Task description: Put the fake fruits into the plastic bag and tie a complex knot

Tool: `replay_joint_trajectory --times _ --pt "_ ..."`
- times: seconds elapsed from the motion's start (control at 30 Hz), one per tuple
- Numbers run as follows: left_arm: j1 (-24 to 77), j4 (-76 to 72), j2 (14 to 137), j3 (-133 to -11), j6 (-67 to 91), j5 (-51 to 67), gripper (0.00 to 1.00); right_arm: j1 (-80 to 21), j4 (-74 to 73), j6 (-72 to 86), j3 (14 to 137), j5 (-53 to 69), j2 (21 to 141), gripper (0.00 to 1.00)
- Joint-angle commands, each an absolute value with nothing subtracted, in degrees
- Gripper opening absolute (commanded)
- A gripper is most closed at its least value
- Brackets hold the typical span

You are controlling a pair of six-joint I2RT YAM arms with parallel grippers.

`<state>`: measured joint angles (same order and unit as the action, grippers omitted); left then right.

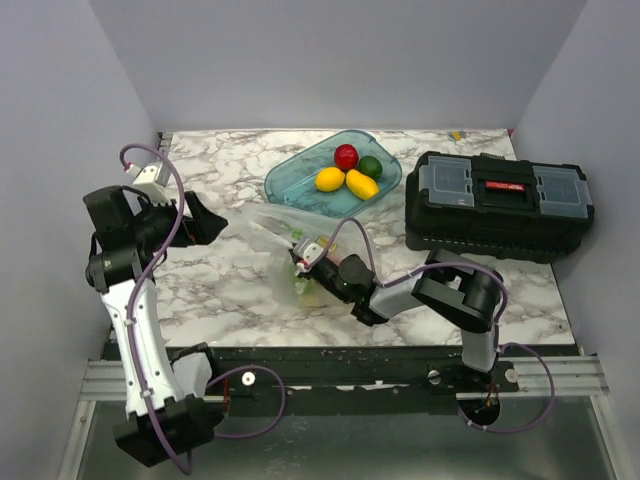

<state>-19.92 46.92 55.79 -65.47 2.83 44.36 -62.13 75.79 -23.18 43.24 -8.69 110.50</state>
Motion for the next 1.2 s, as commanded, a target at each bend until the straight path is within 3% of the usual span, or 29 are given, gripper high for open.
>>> replay_joint_trajectory --times 0.0,0.23,0.43,0.53,0.67,0.8,1.07,1.17 --pt "-23.8 32.7 46.9 -54.0 15.8 57.8 0.99 -62.3 73.8 -21.8 47.5 -14.0 112.1 0.01" --pt "-21.6 -1.2 38.1 -31.0 39.2 57.4 0.98 -62.4 72.4 -20.2 49.9 -14.8 113.0 0.01" --pt "-10.9 -11.8 44.5 -30.2 43.6 48.4 0.98 -62.6 71.5 -19.8 52.0 -16.3 114.7 0.01" --pt "-8.1 -14.9 48.1 -30.3 45.8 44.0 0.95 -63.0 71.7 -20.1 52.5 -17.0 115.1 0.01" --pt "-7.1 -16.9 53.5 -30.7 49.4 40.9 0.78 -63.1 71.6 -20.2 53.2 -18.0 115.4 0.01" --pt "-6.5 -17.6 55.4 -30.7 50.8 38.4 0.69 -63.4 72.2 -20.8 52.9 -18.0 115.7 0.01" --pt "-5.3 -19.8 56.3 -30.4 52.7 38.8 0.71 -64.5 74.0 -23.3 52.9 -18.6 117.3 0.01" --pt "-4.8 -16.4 56.5 -31.3 51.1 37.4 0.56 -64.9 75.1 -24.3 53.1 -19.5 117.9 0.01"
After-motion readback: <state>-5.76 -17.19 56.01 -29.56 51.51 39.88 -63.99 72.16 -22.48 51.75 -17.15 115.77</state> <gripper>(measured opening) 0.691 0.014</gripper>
